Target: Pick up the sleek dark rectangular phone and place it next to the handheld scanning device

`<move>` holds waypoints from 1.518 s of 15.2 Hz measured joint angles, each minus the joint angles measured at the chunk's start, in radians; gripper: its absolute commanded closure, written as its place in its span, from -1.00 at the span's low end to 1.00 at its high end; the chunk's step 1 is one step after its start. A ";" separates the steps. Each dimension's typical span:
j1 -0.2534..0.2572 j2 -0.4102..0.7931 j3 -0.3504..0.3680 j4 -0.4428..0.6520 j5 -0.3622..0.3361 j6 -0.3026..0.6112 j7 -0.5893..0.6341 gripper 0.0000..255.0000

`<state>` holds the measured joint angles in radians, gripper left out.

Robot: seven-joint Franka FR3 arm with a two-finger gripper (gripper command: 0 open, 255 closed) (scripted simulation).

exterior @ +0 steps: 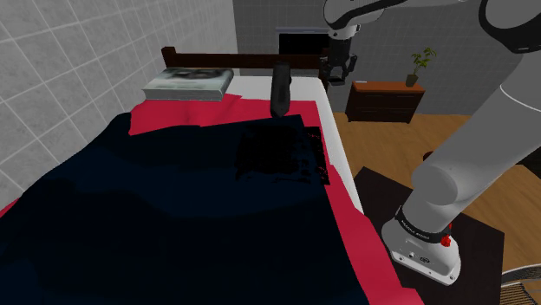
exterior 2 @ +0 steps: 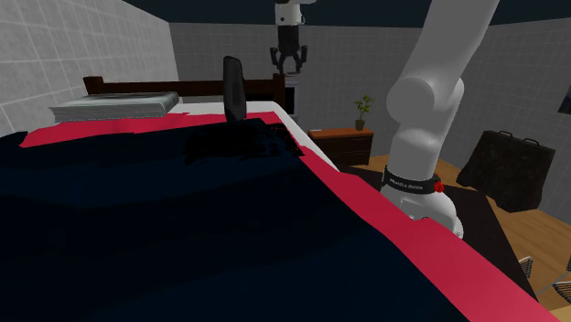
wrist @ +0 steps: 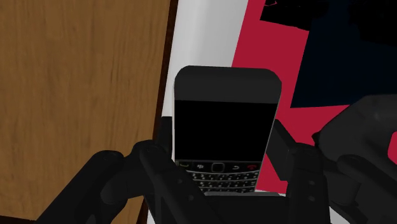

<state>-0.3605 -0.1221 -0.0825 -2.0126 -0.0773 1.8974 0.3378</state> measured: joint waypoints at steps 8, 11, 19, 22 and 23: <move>-0.001 0.022 -0.002 -0.088 -0.002 0.109 0.005 1.00; -0.002 0.027 -0.003 -0.120 -0.003 0.147 0.006 1.00; -0.002 0.072 -0.004 -0.179 -0.003 0.251 0.013 1.00; -0.003 0.087 -0.005 -0.207 -0.004 0.294 0.014 1.00; -0.003 0.098 -0.005 -0.210 -0.004 0.307 0.014 1.00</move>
<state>-0.3640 -0.0244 -0.0875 -2.2227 -0.0811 2.2048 0.3520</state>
